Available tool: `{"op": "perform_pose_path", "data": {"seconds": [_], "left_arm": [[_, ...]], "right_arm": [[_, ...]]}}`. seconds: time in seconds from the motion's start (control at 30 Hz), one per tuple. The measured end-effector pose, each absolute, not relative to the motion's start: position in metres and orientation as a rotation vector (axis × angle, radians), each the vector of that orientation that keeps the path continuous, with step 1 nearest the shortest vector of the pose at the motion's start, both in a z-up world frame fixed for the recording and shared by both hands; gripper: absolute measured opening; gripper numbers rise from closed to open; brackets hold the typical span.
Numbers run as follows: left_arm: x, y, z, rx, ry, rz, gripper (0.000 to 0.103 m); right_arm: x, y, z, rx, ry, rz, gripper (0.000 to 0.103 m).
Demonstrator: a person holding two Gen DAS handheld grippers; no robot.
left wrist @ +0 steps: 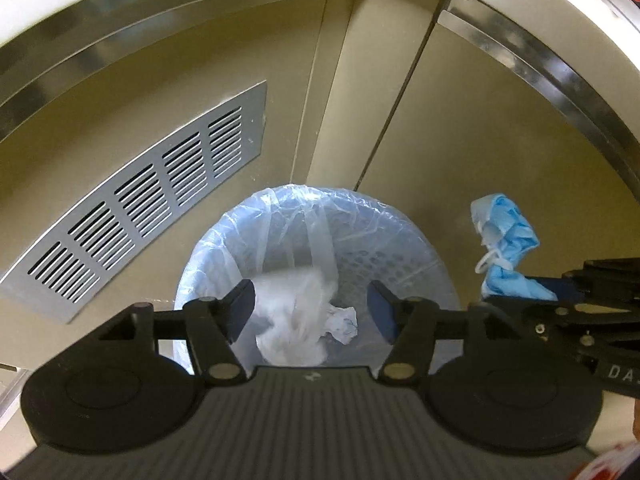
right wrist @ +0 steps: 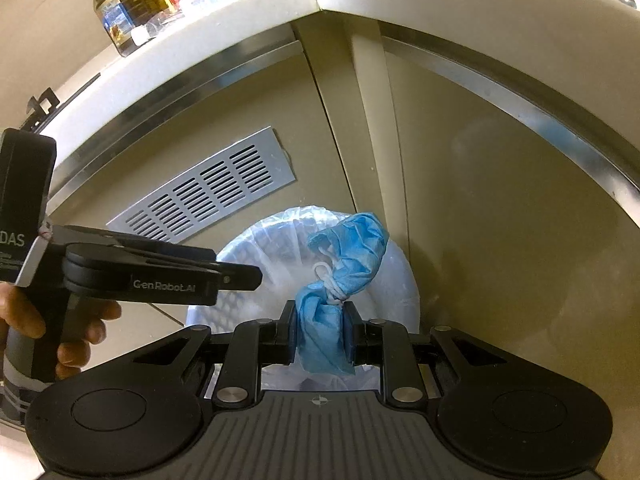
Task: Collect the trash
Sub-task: 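Open the left tool to drop the white tissue into the wastebasket, then open the right tool to drop the blue mask into the wastebasket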
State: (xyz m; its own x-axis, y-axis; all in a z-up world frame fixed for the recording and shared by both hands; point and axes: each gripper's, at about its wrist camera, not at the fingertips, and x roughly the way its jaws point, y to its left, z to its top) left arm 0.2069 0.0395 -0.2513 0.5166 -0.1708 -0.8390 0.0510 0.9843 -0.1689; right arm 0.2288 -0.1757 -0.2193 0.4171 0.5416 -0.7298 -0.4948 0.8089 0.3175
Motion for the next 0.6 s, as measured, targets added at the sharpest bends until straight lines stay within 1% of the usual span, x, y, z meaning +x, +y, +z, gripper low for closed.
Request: {"op": "perform_pose_path", "data": {"seconds": [0.1,0.3,0.6], "left_arm": [[0.203,0.043,-0.251,-0.135,1.019,-0.131,0.058],[0.193,0.051,-0.245,-0.122,1.014,-0.117,0.050],[0.175,0.064,-0.238,-0.158,1.009,-0.093,0.050]], "right_arm": [[0.229,-0.175,-0.218,0.057,0.940,0.656,0.023],[0.228,-0.175,-0.214,0.054,0.938,0.672,0.023],[0.227,-0.165,-0.219,0.045,0.957,0.699,0.023]]}}
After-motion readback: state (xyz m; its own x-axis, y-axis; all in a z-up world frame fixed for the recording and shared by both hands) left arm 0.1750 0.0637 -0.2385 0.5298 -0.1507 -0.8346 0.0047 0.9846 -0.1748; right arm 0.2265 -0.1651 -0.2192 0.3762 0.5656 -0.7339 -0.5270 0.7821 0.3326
